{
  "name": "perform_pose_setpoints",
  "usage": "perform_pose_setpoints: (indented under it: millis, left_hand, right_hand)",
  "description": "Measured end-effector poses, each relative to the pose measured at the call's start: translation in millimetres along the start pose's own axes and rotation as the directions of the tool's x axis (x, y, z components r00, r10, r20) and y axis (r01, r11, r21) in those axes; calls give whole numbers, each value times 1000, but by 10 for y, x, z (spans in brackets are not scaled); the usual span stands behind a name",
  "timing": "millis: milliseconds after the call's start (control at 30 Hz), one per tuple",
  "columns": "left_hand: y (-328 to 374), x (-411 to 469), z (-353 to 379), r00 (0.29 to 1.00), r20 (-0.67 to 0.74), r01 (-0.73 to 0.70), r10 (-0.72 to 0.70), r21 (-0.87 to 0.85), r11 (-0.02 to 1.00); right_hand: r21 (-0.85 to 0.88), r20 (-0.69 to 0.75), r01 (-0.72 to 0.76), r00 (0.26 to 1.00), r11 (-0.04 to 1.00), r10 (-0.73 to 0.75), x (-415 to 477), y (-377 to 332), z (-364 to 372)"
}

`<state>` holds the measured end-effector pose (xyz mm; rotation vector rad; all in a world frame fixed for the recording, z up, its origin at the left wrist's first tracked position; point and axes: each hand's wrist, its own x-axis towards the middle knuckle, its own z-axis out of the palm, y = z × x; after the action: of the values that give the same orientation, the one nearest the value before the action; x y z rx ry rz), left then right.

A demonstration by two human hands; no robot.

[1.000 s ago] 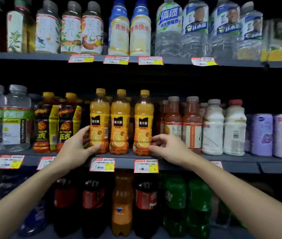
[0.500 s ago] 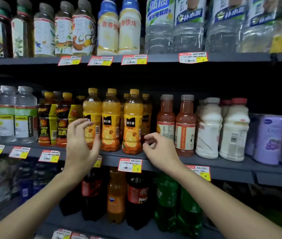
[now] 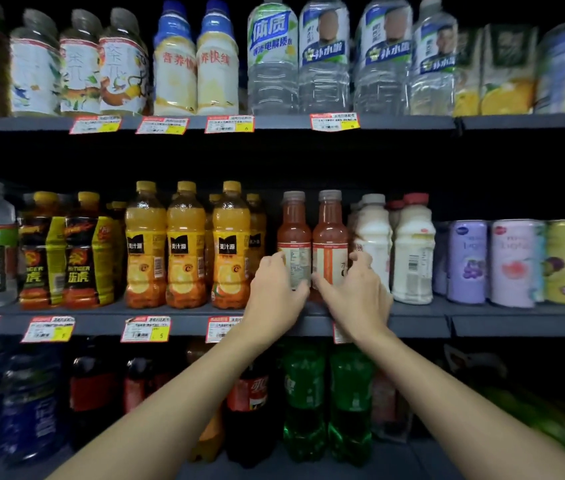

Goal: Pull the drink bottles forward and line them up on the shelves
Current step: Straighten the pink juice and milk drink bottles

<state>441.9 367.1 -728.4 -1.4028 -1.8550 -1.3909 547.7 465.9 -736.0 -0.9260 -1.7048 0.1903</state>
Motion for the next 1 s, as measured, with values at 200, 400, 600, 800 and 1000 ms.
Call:
perform_pose_setpoints:
  millis: [200,400,600,800,1000]
  left_hand:
    - [20,123,201,963,36,266,-269,71,961]
    - [-12,170,237,934,91,338,-345,81,938]
    - [101,92,119,941,73,324,-330,90,942]
    - [151,-16,-64,951,46,297,-305,126,946]
    - [120,2,-140,945,189,245,-267,133,960]
  right_hand:
    - [-118,64,5,998,993,3,46,72,17]
    - [-80,57,-21,998,997,25,40,76,14]
    - [-24,75,-19,997,1000,21,1,56,-102]
    - [-97,136,77,989,992,-63,28,127,-291]
    - [49,321,59,944,997,-72,31,250,-322]
